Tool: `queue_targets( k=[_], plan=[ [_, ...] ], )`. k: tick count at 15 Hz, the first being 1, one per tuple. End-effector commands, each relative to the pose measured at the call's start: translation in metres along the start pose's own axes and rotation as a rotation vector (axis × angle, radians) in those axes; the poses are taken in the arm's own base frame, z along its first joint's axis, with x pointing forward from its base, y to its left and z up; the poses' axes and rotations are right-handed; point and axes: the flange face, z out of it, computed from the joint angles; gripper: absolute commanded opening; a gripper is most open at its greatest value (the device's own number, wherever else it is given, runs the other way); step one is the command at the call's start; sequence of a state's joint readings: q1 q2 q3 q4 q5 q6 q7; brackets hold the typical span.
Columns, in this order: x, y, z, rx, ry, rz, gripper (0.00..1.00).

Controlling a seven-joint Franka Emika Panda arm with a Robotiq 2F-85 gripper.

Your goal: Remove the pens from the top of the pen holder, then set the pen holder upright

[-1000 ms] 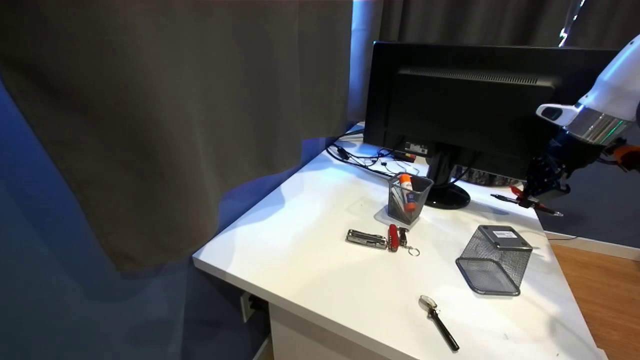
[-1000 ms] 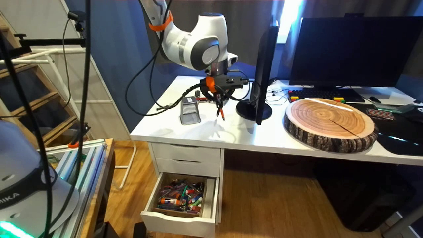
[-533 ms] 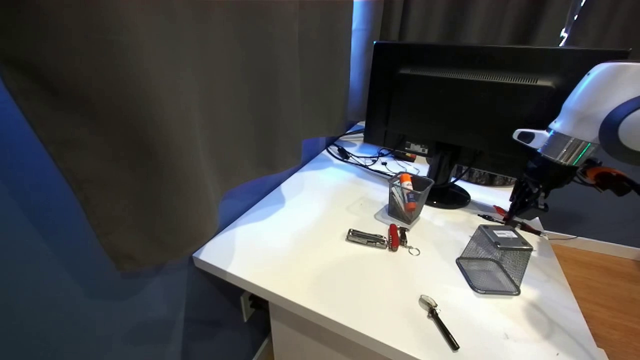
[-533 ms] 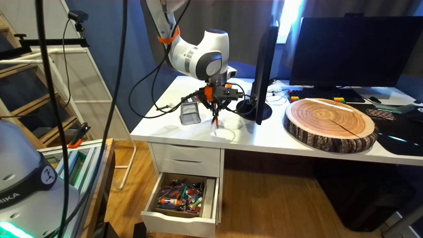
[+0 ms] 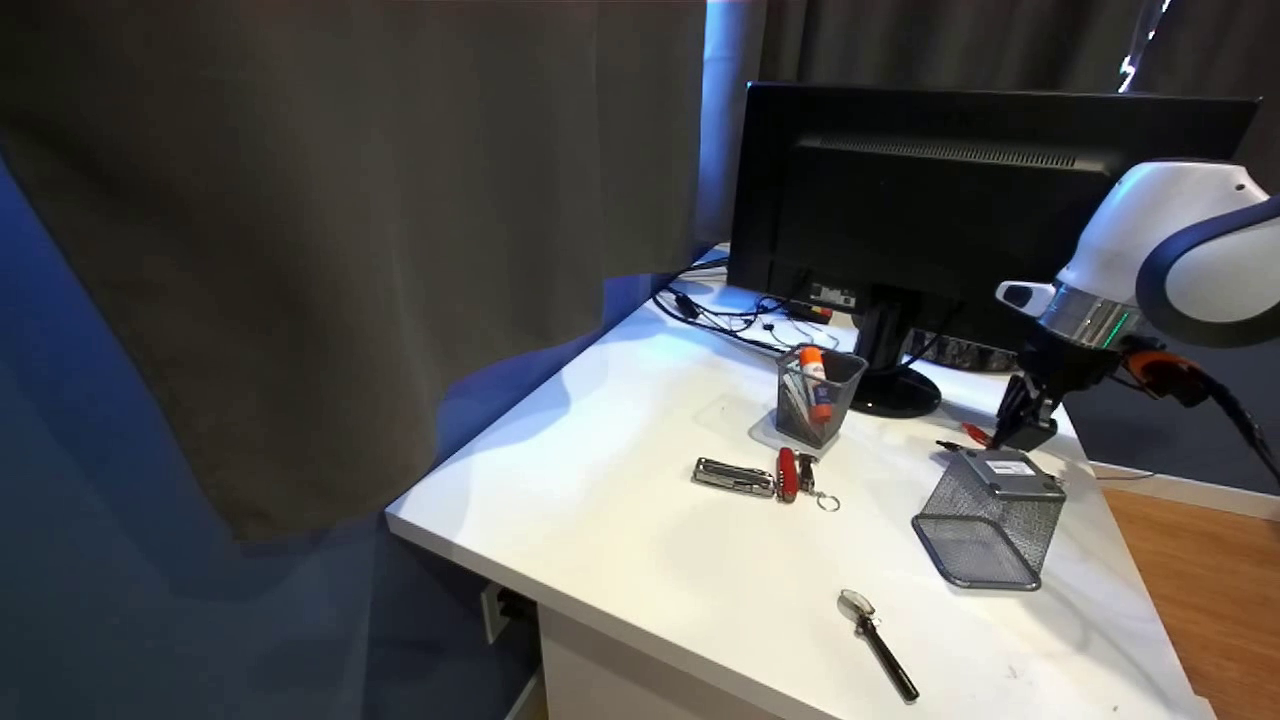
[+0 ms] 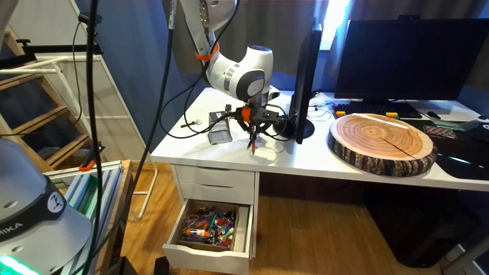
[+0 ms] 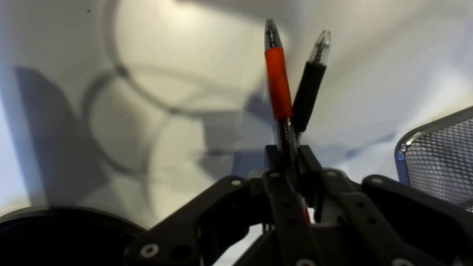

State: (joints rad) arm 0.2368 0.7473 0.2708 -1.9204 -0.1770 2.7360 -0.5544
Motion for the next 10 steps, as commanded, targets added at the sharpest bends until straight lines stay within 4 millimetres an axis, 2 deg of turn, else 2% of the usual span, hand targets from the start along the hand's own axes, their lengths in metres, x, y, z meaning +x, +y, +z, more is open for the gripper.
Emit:
queue_targets(
  k=[1,3,6,10],
  plan=[
    [0.011,0.008,0.004,-0.029,-0.018,0.037,0.4],
    [0.014,0.007,-0.008,-0.05,-0.011,0.066,0.49],
    [0.016,0.004,-0.024,-0.073,-0.009,0.12,0.69],
    [0.021,0.001,-0.055,-0.114,-0.009,0.356,0.98]
  ],
)
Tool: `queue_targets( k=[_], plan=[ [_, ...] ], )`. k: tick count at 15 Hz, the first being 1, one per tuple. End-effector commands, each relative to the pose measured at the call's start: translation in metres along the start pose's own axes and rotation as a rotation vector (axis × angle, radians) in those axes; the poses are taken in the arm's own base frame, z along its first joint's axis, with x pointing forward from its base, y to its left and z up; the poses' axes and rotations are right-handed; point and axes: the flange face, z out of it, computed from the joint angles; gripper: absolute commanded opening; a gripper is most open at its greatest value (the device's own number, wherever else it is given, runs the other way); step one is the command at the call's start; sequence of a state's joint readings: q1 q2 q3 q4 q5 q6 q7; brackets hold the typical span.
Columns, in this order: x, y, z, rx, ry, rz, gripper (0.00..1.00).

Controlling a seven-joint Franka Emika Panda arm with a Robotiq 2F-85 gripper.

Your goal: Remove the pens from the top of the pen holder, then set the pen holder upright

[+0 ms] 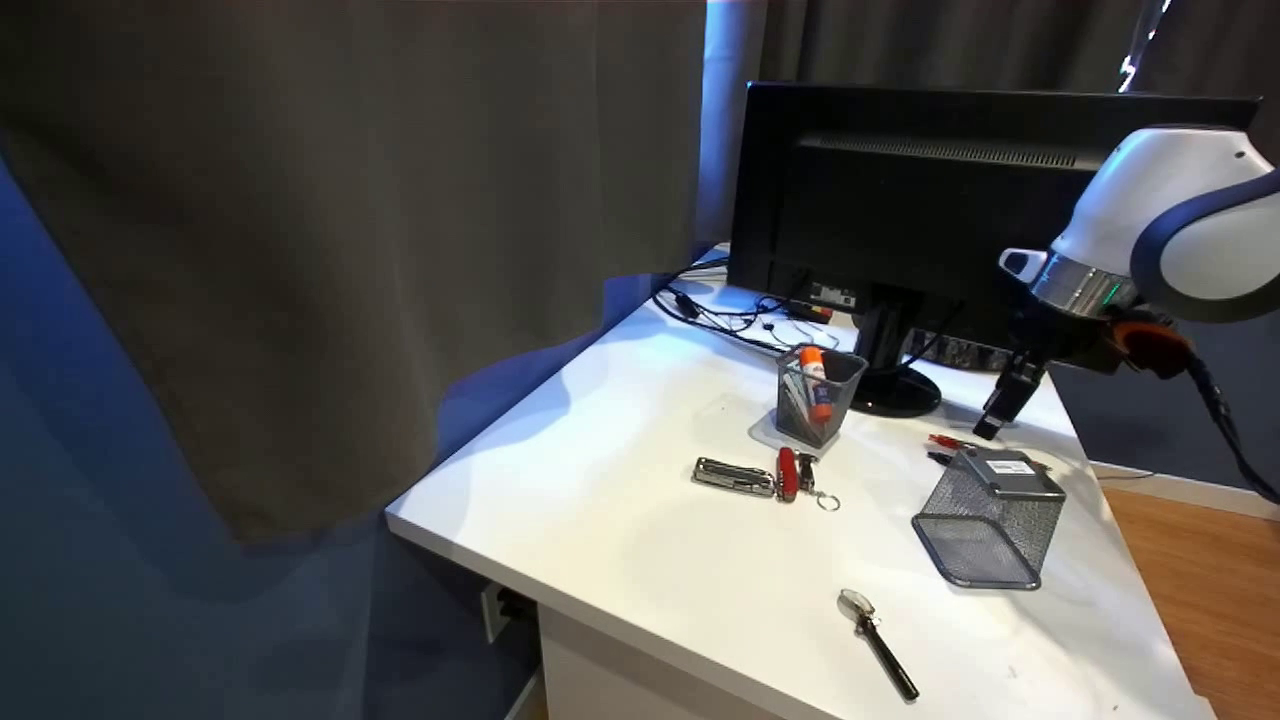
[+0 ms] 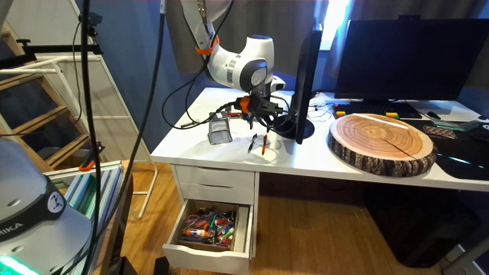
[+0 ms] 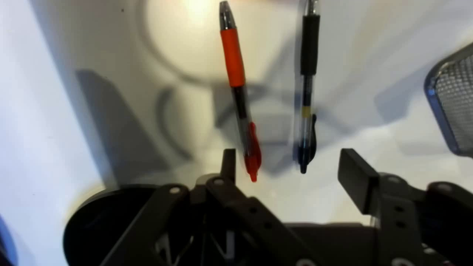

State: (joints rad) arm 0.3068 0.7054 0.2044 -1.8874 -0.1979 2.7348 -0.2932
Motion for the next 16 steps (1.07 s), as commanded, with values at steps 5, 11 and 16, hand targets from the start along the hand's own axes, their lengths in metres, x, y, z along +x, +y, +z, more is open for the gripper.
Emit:
queue_targets(
  k=[5,11,16],
  plan=[
    [0.006,-0.03,-0.06,0.006,-0.208,0.333,1.0],
    [0.009,-0.052,-0.068,0.077,-0.309,0.363,1.0],
    [0.01,-0.052,-0.067,0.089,-0.313,0.414,1.0]
  ],
)
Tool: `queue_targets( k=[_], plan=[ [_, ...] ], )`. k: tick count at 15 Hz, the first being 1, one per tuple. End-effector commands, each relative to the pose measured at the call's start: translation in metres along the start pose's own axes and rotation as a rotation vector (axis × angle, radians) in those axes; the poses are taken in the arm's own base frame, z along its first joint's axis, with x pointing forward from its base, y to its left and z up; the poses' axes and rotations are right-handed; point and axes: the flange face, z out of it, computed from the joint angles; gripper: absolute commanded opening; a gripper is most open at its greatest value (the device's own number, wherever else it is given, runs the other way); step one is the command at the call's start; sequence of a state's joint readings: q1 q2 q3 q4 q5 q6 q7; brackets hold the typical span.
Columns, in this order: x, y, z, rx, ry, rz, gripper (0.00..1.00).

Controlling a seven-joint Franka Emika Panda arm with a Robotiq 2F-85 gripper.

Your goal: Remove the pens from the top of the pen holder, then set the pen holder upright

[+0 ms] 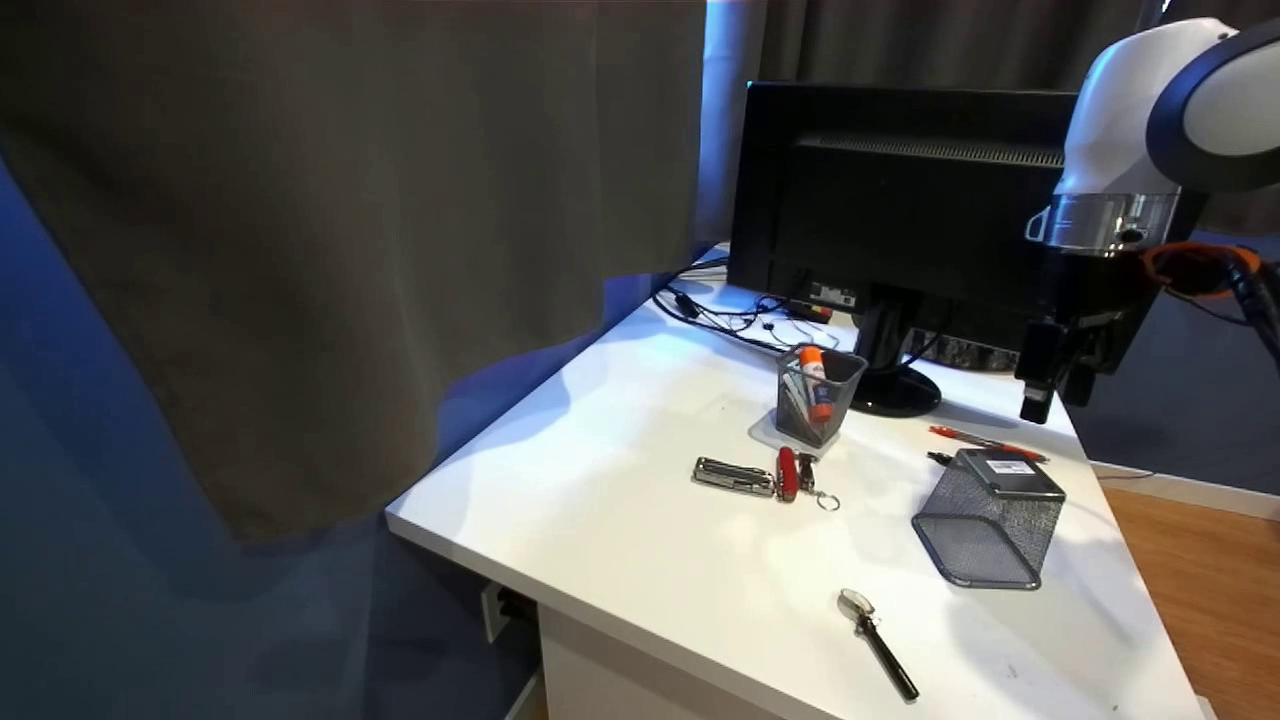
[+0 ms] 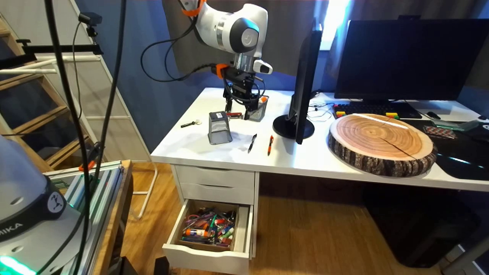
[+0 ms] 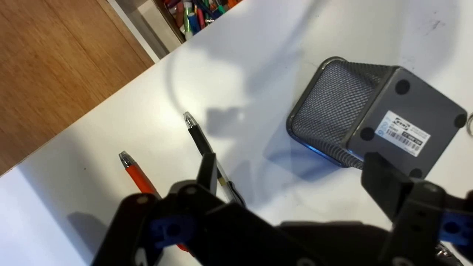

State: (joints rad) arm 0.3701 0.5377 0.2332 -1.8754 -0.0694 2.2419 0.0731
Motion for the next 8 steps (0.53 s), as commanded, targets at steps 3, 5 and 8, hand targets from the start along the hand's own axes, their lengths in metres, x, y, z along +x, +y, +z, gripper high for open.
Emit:
queue_targets(
  k=[3,5,8],
  plan=[
    [0.007,-0.003,0.002,0.073,-0.033,0.12,1.0],
    [0.012,-0.006,0.002,0.111,-0.06,0.182,1.0],
    [0.021,-0.01,0.002,0.18,-0.095,0.225,1.0]
  ],
)
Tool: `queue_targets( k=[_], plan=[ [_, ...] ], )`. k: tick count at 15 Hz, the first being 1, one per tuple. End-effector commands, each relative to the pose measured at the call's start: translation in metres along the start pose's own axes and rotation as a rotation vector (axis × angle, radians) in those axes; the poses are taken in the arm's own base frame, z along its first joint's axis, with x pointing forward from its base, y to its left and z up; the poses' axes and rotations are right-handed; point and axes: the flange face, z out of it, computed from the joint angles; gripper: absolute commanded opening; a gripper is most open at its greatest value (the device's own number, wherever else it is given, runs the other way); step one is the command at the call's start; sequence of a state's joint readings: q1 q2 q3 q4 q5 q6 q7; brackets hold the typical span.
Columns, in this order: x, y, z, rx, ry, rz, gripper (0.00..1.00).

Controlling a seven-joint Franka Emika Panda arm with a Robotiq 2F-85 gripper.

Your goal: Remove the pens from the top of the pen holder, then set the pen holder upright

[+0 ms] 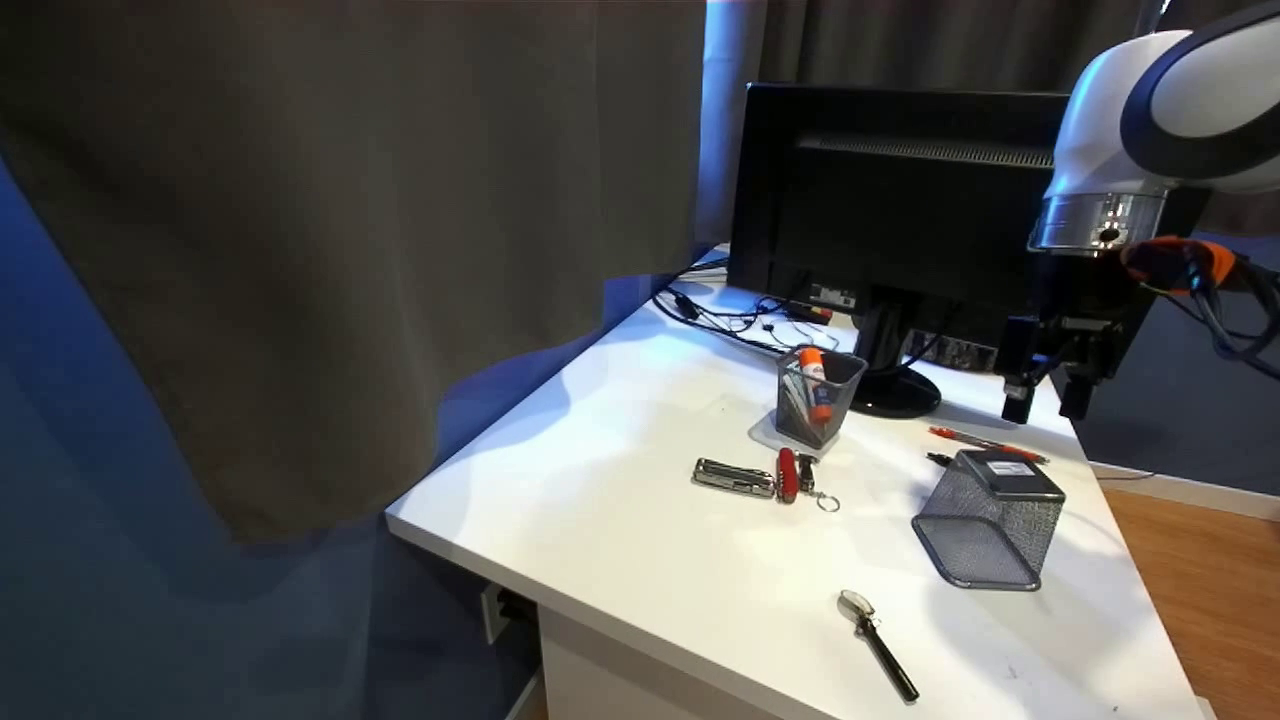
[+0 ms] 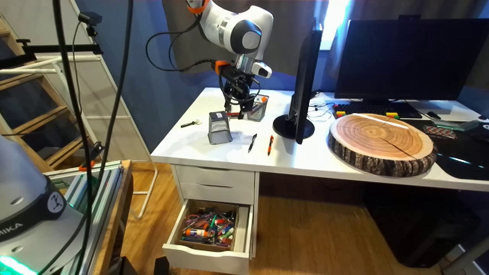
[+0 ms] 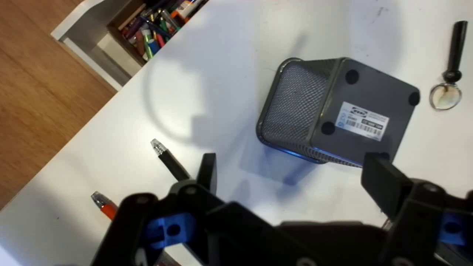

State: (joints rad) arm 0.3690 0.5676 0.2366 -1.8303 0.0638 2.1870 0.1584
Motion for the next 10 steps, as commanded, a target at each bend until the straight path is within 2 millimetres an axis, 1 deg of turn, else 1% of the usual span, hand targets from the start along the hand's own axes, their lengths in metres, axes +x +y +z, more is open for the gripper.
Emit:
queue_targets(
  k=[1,5,10],
  plan=[
    [0.018,-0.01,0.003,0.08,-0.064,0.074,1.0],
    [0.032,-0.017,0.018,0.104,-0.138,0.103,1.0],
    [0.046,-0.024,0.03,0.127,-0.21,0.162,1.0]
  ],
)
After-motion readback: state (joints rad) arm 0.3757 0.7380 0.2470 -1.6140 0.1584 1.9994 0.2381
